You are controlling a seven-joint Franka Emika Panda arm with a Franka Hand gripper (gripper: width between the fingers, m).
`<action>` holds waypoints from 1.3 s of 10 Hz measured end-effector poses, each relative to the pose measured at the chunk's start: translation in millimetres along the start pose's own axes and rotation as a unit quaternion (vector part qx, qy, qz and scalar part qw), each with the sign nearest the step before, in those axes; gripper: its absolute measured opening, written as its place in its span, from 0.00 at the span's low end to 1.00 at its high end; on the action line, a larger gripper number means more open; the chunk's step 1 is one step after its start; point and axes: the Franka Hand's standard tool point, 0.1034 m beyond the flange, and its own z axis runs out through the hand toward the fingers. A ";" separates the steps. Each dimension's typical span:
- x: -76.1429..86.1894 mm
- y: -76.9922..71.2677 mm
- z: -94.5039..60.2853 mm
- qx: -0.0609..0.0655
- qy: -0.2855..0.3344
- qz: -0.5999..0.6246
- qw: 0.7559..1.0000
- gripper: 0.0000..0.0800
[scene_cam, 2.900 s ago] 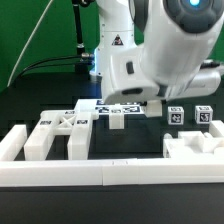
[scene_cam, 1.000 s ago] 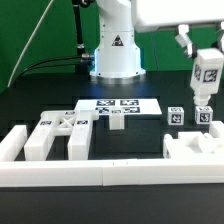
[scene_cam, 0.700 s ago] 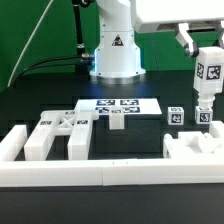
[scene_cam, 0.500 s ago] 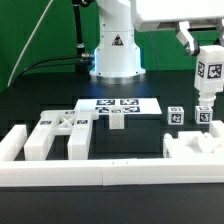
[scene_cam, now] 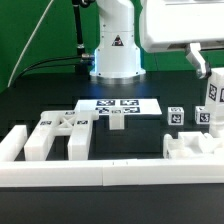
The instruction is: Assemble chair
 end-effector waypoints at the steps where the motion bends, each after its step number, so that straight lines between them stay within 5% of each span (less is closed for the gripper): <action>1: -4.2 -1.2 7.0 0.001 -0.003 0.000 1.000 0.35; 13: -21.7 -13.9 33.4 0.007 -0.012 -0.006 1.000 0.35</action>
Offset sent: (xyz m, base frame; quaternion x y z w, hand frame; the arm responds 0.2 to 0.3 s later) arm 0.0147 0.0069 -0.0068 -0.0059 0.0188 0.0070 0.9998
